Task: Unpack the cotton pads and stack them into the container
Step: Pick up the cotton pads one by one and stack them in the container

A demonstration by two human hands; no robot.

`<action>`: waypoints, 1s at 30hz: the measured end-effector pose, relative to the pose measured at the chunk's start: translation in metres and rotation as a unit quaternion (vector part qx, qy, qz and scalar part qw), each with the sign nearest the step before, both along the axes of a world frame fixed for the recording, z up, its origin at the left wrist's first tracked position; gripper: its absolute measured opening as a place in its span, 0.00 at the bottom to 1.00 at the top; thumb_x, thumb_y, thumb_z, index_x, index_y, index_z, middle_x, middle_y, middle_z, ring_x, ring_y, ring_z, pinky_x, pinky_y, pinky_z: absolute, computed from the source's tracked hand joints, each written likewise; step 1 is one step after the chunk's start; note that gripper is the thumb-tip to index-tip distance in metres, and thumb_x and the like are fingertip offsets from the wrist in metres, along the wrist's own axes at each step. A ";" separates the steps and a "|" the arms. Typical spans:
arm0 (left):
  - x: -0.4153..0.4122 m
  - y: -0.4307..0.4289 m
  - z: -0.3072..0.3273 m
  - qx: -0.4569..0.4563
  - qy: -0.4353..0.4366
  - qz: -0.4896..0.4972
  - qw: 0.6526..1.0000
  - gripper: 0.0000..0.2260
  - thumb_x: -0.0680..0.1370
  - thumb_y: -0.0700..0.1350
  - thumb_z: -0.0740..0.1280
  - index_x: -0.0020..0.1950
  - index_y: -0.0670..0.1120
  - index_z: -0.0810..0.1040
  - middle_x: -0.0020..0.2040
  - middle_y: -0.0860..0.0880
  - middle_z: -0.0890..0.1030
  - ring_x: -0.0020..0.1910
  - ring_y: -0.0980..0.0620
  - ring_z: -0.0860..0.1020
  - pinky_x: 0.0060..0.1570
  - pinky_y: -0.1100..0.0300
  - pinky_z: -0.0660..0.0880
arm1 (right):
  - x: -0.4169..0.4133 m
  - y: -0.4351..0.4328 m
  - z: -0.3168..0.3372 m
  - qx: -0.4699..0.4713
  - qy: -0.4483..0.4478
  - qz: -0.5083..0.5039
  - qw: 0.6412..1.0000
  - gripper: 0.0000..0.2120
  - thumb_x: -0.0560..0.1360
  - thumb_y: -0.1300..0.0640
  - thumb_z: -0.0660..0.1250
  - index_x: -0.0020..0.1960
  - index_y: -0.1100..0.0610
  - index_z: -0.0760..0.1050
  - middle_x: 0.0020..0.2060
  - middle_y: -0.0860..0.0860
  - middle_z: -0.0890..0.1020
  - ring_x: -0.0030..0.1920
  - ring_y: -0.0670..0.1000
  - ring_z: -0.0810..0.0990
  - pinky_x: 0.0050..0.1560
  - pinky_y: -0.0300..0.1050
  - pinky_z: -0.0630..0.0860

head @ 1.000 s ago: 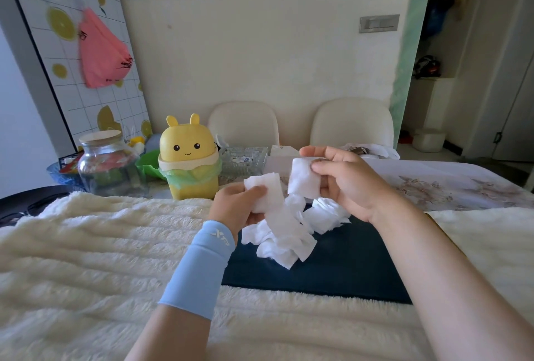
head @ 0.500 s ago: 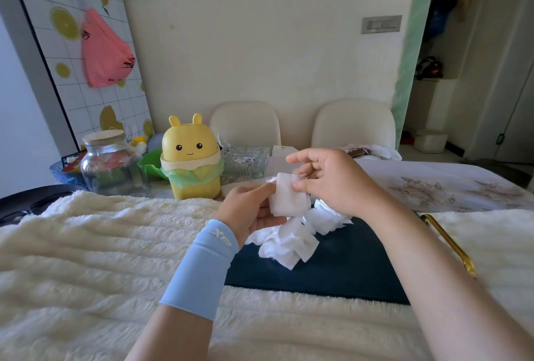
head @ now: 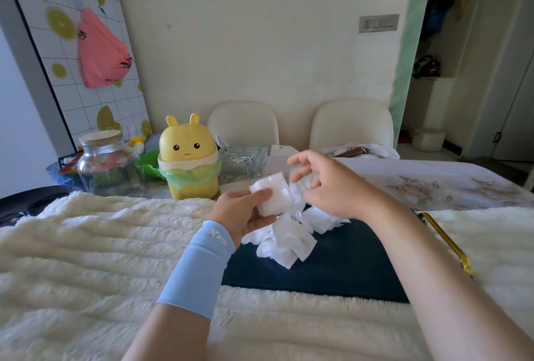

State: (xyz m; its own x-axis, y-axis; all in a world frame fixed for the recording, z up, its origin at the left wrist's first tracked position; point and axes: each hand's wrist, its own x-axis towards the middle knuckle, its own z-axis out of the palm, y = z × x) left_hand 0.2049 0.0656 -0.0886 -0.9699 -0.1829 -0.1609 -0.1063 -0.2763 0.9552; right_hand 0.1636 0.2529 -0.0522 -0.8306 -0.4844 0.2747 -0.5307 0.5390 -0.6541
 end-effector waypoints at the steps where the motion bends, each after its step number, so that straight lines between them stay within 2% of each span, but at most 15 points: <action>1: -0.001 -0.001 -0.001 0.012 -0.005 -0.002 1.000 0.08 0.77 0.39 0.71 0.53 0.36 0.79 0.50 0.38 0.85 0.44 0.44 0.86 0.40 0.55 0.84 | 0.001 0.000 -0.003 0.035 -0.034 0.018 0.999 0.34 0.73 0.63 0.66 0.74 0.42 0.62 0.61 0.43 0.77 0.34 0.43 0.76 0.41 0.45 0.78; 2: -0.001 -0.001 -0.001 0.023 -0.006 -0.007 1.000 0.09 0.77 0.39 0.71 0.54 0.35 0.78 0.50 0.37 0.85 0.43 0.45 0.86 0.40 0.55 0.84 | 0.003 -0.002 -0.006 0.064 -0.057 0.026 0.996 0.41 0.73 0.61 0.69 0.78 0.40 0.54 0.63 0.46 0.75 0.35 0.45 0.79 0.41 0.46 0.80; 4: 0.000 -0.002 -0.001 0.045 -0.005 -0.021 0.999 0.11 0.78 0.39 0.70 0.56 0.34 0.77 0.51 0.37 0.84 0.43 0.44 0.86 0.40 0.55 0.84 | 0.007 -0.010 -0.013 0.087 -0.084 0.021 0.992 0.52 0.70 0.54 0.76 0.79 0.36 0.44 0.59 0.48 0.76 0.39 0.48 0.83 0.43 0.48 0.83; 6: -0.001 -0.003 0.000 0.069 -0.006 -0.026 0.997 0.12 0.79 0.39 0.69 0.58 0.33 0.76 0.50 0.35 0.84 0.43 0.42 0.86 0.38 0.56 0.83 | 0.006 -0.016 -0.018 0.069 -0.110 0.014 0.992 0.57 0.69 0.53 0.79 0.80 0.38 0.40 0.52 0.48 0.80 0.40 0.47 0.83 0.37 0.42 0.79; 7: -0.001 -0.005 0.001 0.076 -0.004 -0.023 0.997 0.12 0.79 0.40 0.69 0.59 0.33 0.76 0.50 0.35 0.84 0.43 0.42 0.86 0.37 0.57 0.83 | 0.004 -0.017 -0.019 0.055 -0.118 0.014 0.991 0.57 0.69 0.54 0.80 0.81 0.39 0.41 0.49 0.48 0.81 0.40 0.47 0.81 0.35 0.40 0.76; 8: -0.002 -0.008 0.000 0.079 -0.001 -0.015 0.997 0.12 0.79 0.40 0.69 0.59 0.33 0.76 0.50 0.35 0.84 0.43 0.42 0.86 0.37 0.57 0.83 | 0.003 -0.017 -0.019 0.046 -0.117 0.014 0.992 0.54 0.69 0.56 0.79 0.81 0.41 0.47 0.47 0.47 0.82 0.40 0.46 0.80 0.36 0.40 0.75; 10: -0.005 -0.012 0.000 0.067 0.005 0.025 0.997 0.11 0.78 0.41 0.70 0.57 0.35 0.76 0.51 0.36 0.84 0.43 0.41 0.86 0.38 0.56 0.83 | -0.002 -0.012 -0.016 0.050 -0.089 0.007 0.995 0.37 0.72 0.57 0.77 0.76 0.47 0.66 0.43 0.44 0.80 0.40 0.42 0.78 0.43 0.38 0.74; 11: -0.007 -0.014 -0.002 0.047 0.006 0.051 0.998 0.11 0.78 0.41 0.70 0.56 0.36 0.77 0.52 0.36 0.84 0.44 0.41 0.85 0.40 0.54 0.84 | -0.004 -0.009 -0.013 0.045 -0.076 -0.006 0.996 0.25 0.74 0.58 0.76 0.69 0.49 0.75 0.42 0.41 0.79 0.40 0.39 0.77 0.45 0.36 0.72; 13: -0.010 -0.017 -0.006 0.003 0.005 0.088 0.996 0.10 0.77 0.42 0.72 0.55 0.40 0.77 0.53 0.38 0.83 0.48 0.40 0.85 0.46 0.51 0.83 | -0.003 -0.002 -0.007 -0.032 -0.072 -0.032 0.996 0.08 0.76 0.59 0.73 0.52 0.48 0.82 0.41 0.39 0.80 0.39 0.36 0.77 0.45 0.32 0.72; 15: -0.010 -0.015 -0.007 -0.027 0.003 0.096 0.995 0.09 0.76 0.44 0.74 0.53 0.43 0.79 0.54 0.39 0.83 0.51 0.40 0.84 0.48 0.51 0.82 | -0.003 0.004 -0.002 -0.132 -0.095 -0.043 0.986 0.05 0.77 0.59 0.72 0.46 0.49 0.83 0.39 0.42 0.82 0.35 0.38 0.78 0.39 0.28 0.72; 18: -0.009 -0.007 -0.007 -0.029 0.013 0.074 0.997 0.10 0.75 0.44 0.74 0.54 0.42 0.81 0.52 0.41 0.84 0.48 0.43 0.84 0.49 0.54 0.82 | -0.001 0.006 0.006 -0.214 -0.138 -0.048 0.966 0.03 0.76 0.57 0.73 0.49 0.54 0.85 0.34 0.45 0.82 0.31 0.44 0.76 0.31 0.31 0.68; 21: -0.005 0.001 -0.004 -0.003 0.024 0.029 0.999 0.09 0.77 0.41 0.72 0.55 0.40 0.82 0.50 0.41 0.85 0.44 0.47 0.84 0.47 0.56 0.83 | 0.001 -0.001 0.005 -0.192 -0.161 -0.036 0.968 0.06 0.73 0.54 0.76 0.48 0.56 0.85 0.30 0.47 0.80 0.27 0.45 0.73 0.27 0.34 0.65; 25: -0.002 0.006 -0.001 0.002 0.032 0.001 0.999 0.08 0.79 0.41 0.69 0.55 0.38 0.82 0.50 0.39 0.85 0.44 0.47 0.85 0.44 0.57 0.83 | 0.001 -0.009 0.000 -0.142 -0.144 -0.072 0.977 0.08 0.71 0.52 0.78 0.45 0.56 0.85 0.29 0.48 0.80 0.25 0.46 0.72 0.26 0.31 0.66; 27: -0.001 0.007 0.001 0.021 0.036 -0.004 0.999 0.09 0.80 0.43 0.67 0.55 0.38 0.81 0.51 0.39 0.85 0.46 0.46 0.85 0.43 0.57 0.83 | 0.001 -0.010 -0.001 -0.130 -0.141 -0.091 0.977 0.08 0.71 0.52 0.78 0.43 0.56 0.84 0.27 0.44 0.79 0.24 0.44 0.71 0.28 0.32 0.69; 30: -0.001 0.011 0.002 0.038 0.032 0.002 0.999 0.11 0.80 0.45 0.68 0.56 0.38 0.80 0.51 0.39 0.85 0.47 0.45 0.85 0.42 0.56 0.83 | -0.001 -0.011 -0.001 -0.150 -0.150 -0.107 0.971 0.09 0.70 0.52 0.79 0.42 0.56 0.84 0.29 0.44 0.79 0.25 0.42 0.71 0.34 0.36 0.70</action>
